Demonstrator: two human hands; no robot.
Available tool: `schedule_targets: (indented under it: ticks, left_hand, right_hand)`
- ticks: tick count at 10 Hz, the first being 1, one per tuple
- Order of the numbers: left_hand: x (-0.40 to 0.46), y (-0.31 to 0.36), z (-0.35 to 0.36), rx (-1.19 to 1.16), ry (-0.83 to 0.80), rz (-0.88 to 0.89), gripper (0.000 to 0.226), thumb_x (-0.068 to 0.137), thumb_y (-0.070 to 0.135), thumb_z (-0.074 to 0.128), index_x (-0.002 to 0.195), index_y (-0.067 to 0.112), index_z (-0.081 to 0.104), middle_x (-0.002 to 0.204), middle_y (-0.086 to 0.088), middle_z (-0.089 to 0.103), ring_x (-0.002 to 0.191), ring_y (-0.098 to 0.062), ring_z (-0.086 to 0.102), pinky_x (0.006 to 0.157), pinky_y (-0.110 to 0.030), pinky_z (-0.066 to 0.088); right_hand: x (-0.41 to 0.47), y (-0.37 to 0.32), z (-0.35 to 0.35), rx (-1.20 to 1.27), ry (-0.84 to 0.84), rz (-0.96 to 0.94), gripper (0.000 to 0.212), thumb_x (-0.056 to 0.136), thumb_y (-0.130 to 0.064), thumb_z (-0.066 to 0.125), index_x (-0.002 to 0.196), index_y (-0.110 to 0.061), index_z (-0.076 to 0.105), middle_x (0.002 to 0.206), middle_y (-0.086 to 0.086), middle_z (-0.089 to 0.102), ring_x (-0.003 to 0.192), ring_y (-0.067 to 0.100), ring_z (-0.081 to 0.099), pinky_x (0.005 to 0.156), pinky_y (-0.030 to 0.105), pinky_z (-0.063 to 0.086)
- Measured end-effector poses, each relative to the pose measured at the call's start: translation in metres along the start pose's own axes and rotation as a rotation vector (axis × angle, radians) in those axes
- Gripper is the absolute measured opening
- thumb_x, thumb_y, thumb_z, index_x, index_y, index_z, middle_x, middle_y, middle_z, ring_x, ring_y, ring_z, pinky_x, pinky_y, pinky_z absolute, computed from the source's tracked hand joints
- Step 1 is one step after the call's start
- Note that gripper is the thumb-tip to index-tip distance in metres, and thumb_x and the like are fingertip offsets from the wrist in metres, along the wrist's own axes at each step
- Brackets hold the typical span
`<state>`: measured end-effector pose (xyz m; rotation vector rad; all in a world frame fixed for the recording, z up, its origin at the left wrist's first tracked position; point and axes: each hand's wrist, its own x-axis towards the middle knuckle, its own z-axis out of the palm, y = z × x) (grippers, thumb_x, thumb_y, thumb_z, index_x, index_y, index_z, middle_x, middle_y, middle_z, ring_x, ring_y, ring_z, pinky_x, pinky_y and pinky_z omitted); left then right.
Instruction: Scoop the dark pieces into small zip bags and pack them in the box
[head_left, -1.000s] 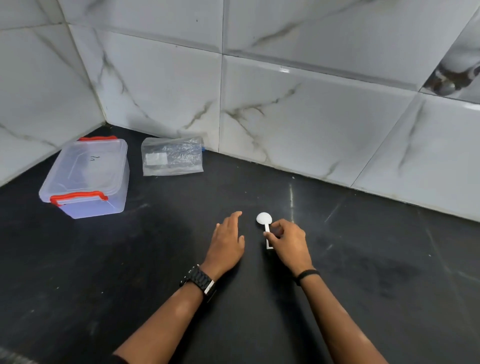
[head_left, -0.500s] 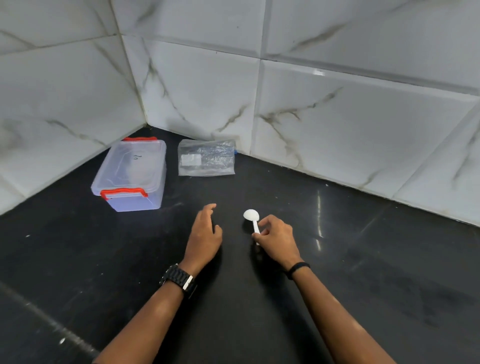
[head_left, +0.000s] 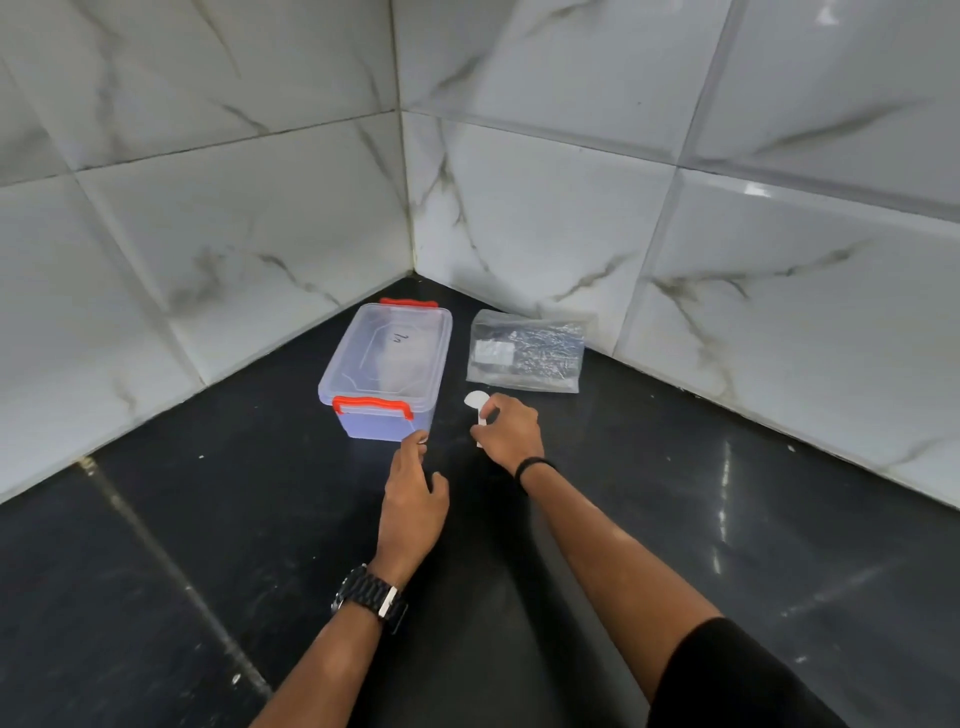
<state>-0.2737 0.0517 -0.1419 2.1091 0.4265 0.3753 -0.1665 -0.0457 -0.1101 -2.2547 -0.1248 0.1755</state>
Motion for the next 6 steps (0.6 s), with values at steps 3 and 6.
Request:
schedule_targets:
  ticks: [3,6]
  left_hand:
    - [0.014,0.000,0.005,-0.056,-0.005,-0.046,0.057,0.092,0.002,0.051,0.142,0.020,0.032,0.141,-0.010,0.047,0.129,-0.021,0.045,0.103,-0.030,0.038]
    - [0.011,0.001,0.007,-0.075,-0.059,-0.079,0.058,0.093,0.006,0.051,0.144,0.021,0.028,0.143,-0.009,0.044,0.131,-0.020,0.043,0.102,-0.030,0.038]
  right_hand:
    - [0.032,-0.018,0.037,-0.174,-0.030,-0.049,0.030,0.088,-0.014,0.055,0.115,-0.002,0.061,0.115,0.018,0.062,0.105,0.034,0.060,0.089,0.035,0.049]
    - [0.026,-0.003,0.023,-0.077,-0.156,-0.134,0.033,0.093,-0.007,0.046,0.123,-0.005,0.058,0.109,0.018,0.065,0.108,0.029,0.057,0.095,0.033,0.044]
